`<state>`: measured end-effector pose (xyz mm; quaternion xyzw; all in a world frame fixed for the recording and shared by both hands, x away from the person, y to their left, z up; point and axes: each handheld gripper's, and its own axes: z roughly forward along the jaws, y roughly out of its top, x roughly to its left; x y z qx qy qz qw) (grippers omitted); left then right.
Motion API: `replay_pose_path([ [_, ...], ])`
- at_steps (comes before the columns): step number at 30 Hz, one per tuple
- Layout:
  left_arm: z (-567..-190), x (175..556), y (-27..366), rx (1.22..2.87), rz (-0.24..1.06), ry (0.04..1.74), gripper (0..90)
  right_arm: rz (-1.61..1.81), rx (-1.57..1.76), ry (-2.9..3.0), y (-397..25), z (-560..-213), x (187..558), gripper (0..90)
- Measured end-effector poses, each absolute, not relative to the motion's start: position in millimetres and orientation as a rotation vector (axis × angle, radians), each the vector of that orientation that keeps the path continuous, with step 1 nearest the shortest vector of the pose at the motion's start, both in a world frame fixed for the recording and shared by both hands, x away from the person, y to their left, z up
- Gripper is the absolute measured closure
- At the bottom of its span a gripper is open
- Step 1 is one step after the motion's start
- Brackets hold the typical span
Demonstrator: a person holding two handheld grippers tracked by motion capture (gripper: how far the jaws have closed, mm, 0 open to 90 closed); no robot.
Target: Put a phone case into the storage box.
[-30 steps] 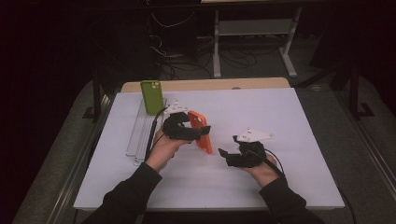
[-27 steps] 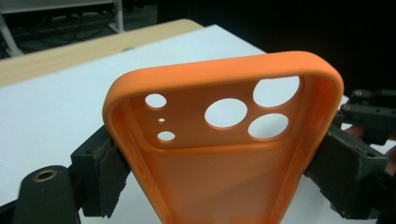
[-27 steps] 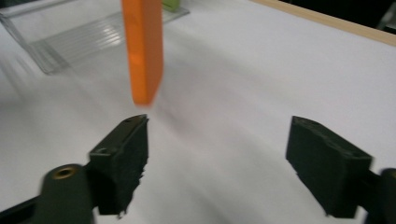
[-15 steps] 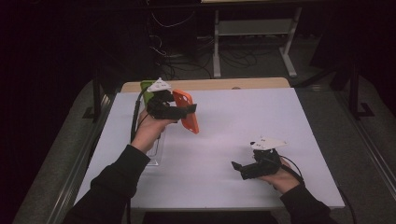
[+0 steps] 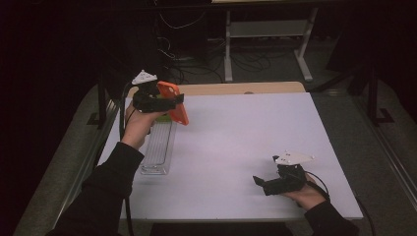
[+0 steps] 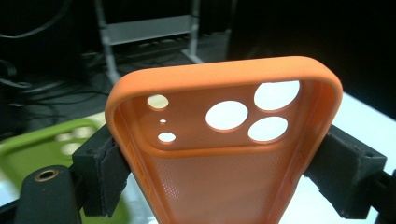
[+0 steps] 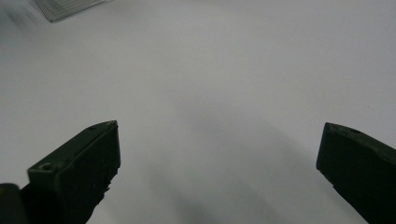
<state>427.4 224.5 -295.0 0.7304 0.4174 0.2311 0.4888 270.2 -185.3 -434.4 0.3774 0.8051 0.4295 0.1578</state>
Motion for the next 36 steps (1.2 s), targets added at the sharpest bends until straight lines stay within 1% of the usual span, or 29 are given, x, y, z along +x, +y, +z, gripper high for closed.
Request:
replay_pose_path([
  [6,-300,442,244,1.727,0.669,1.133,14.9,1.220,1.085,2.312,-185,-435,270,0.0],
  [8,-302,446,248,1.722,0.719,1.174,14.9,1.223,1.078,2.309,-186,-434,271,0.0],
  [10,-306,450,250,1.709,0.738,1.223,15.0,1.227,1.080,2.302,-187,-434,271,0.0],
  [12,-309,454,250,1.716,0.793,1.263,15.0,1.230,1.094,2.298,-188,-433,270,0.0],
  [14,-314,457,249,1.707,0.777,1.296,14.9,1.233,1.090,2.294,-188,-433,271,0.0],
  [18,-323,463,243,1.739,0.836,1.342,14.9,1.232,1.089,2.291,-189,-432,271,0.0],
  [23,-337,469,238,1.751,0.853,1.389,14.8,1.233,1.092,2.294,-189,-433,270,0.0],
  [25,-341,471,238,1.760,0.873,1.392,14.8,1.233,1.089,2.293,-189,-433,270,0.0],
  [36,-364,478,239,1.752,0.879,1.444,14.6,1.236,1.090,2.298,-190,-433,270,0.0],
])
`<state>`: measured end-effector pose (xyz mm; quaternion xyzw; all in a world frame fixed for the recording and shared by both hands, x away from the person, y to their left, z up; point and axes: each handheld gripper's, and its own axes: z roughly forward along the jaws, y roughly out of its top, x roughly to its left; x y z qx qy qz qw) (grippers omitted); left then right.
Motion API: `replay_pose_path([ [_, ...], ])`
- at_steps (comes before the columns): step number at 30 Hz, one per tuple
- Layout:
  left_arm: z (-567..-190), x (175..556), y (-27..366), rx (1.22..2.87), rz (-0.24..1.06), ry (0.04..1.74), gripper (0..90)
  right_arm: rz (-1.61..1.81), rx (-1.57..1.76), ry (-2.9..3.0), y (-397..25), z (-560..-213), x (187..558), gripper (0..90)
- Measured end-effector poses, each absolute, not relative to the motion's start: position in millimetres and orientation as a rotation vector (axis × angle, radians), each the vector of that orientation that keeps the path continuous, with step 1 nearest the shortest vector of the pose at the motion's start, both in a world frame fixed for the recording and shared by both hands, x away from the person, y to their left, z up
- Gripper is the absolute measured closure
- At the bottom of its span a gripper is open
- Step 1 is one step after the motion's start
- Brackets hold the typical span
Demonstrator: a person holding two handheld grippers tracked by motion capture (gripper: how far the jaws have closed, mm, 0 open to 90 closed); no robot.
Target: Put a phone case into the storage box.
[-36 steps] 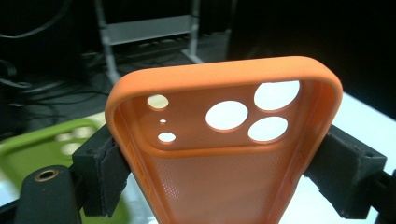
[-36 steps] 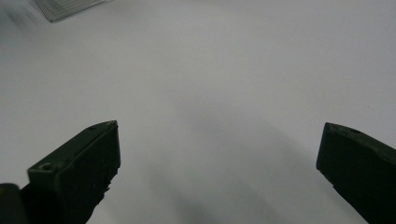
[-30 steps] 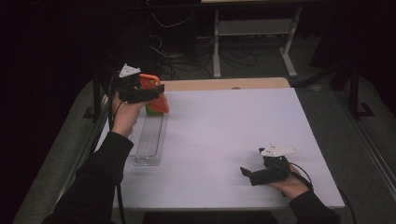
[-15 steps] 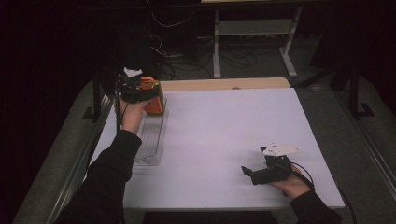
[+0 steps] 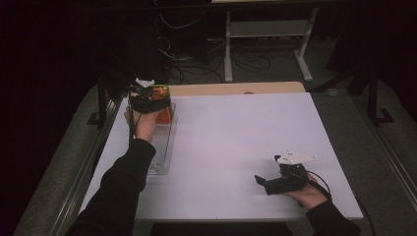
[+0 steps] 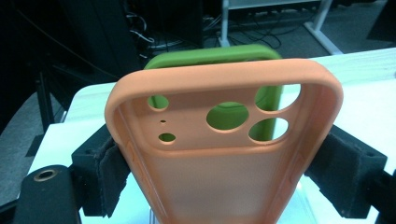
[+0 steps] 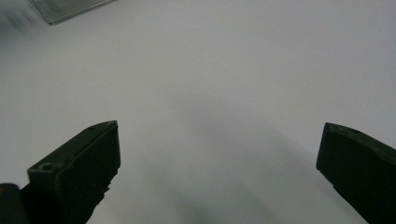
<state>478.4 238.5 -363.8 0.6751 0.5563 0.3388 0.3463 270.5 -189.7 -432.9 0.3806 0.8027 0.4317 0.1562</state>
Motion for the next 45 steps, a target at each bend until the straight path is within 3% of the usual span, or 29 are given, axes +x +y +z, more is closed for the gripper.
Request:
replay_pose_path([
  [17,-379,486,236,1.702,0.881,1.444,13.1,1.235,1.093,2.300,-191,-433,271,0.0],
  [23,-379,487,239,1.686,0.873,1.439,0.4,1.239,1.090,2.299,-191,-433,271,0.0],
  [30,-373,483,245,1.680,0.845,1.415,0.0,1.238,1.090,2.300,-191,-433,271,0.0],
  [34,-366,477,250,1.660,0.782,1.386,0.0,1.237,1.087,2.301,-191,-433,271,0.0],
  [45,-350,449,253,1.804,0.607,1.209,0.0,1.236,1.084,2.305,-191,-432,271,0.0],
])
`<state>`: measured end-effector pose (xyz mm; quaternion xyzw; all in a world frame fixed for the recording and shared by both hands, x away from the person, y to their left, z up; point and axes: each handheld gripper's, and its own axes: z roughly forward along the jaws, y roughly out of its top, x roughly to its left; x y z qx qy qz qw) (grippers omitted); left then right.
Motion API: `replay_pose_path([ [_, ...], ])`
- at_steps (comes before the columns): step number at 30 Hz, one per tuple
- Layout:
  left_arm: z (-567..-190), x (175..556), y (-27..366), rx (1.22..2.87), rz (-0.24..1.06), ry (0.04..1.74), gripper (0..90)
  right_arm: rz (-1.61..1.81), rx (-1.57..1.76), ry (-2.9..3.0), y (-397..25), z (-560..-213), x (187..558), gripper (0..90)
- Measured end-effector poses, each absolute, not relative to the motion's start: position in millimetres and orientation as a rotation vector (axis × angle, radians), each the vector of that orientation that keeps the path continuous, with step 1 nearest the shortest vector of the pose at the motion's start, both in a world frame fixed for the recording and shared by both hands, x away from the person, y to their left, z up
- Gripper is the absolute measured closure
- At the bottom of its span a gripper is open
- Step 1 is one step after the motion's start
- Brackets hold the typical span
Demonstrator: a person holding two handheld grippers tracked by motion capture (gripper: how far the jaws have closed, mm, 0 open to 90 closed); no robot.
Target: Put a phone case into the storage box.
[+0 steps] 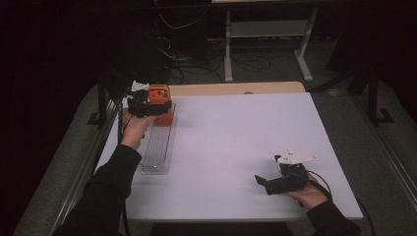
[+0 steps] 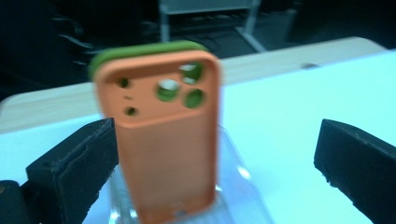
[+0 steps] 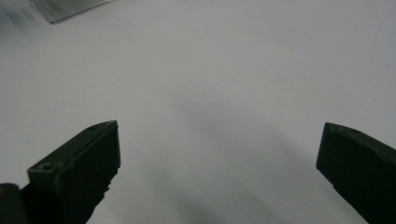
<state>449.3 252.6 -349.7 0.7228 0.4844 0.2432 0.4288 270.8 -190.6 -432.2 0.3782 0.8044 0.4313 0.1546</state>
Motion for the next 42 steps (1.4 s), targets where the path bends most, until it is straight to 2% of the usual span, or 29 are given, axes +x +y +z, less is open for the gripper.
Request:
replay_pose_path([
  [14,-335,407,248,1.912,0.448,0.948,0.0,1.236,1.078,2.309,-190,-431,271,0.0],
  [26,-343,360,247,1.993,0.377,0.760,0.0,1.248,1.059,2.308,-194,-428,270,0.0],
  [34,-358,334,246,2.022,0.376,0.699,0.0,1.253,1.044,2.319,-194,-426,270,0.0],
  [42,-379,316,250,1.982,0.362,0.695,0.0,1.267,1.016,2.334,-195,-423,269,0.0],
])
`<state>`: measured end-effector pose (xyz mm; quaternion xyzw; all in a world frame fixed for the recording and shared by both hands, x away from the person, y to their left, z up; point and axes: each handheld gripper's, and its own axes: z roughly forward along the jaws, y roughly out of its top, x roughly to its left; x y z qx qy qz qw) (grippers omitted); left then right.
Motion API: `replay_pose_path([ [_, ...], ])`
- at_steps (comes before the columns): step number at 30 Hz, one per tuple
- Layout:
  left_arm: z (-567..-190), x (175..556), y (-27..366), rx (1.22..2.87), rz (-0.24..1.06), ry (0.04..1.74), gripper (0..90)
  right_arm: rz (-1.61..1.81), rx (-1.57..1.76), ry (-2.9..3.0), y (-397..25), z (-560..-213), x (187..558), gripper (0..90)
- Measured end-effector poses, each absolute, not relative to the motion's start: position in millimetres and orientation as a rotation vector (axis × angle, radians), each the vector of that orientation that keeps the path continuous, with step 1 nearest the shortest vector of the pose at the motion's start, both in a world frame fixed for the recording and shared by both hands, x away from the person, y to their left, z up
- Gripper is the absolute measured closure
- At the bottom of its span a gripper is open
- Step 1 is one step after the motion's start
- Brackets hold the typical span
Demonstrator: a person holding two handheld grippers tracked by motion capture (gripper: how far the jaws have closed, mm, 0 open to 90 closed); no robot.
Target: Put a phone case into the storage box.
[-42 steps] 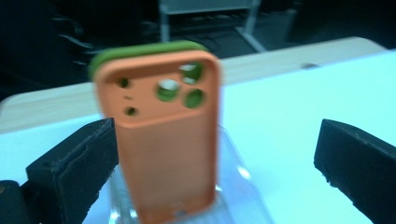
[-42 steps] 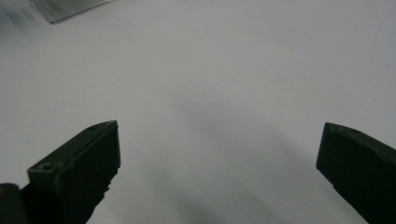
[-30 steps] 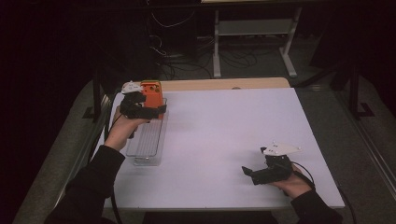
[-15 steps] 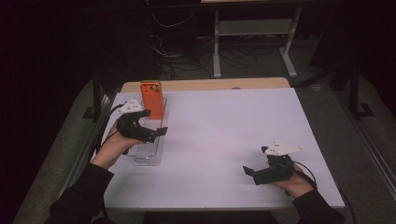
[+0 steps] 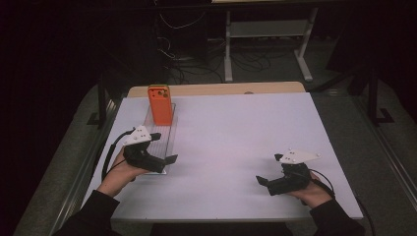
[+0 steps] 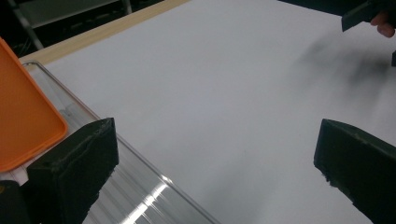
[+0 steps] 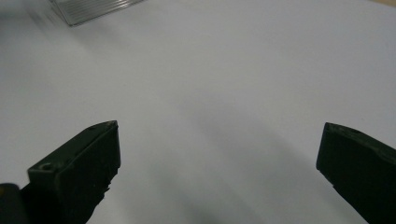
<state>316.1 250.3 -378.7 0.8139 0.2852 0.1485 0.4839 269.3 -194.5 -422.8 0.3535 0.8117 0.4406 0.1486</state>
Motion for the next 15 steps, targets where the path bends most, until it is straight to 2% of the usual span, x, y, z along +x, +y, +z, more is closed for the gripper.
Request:
replay_pose_path([
  [15,-397,296,264,1.990,0.344,0.694,0.0,1.297,0.992,2.309,-199,-417,269,0.0],
])
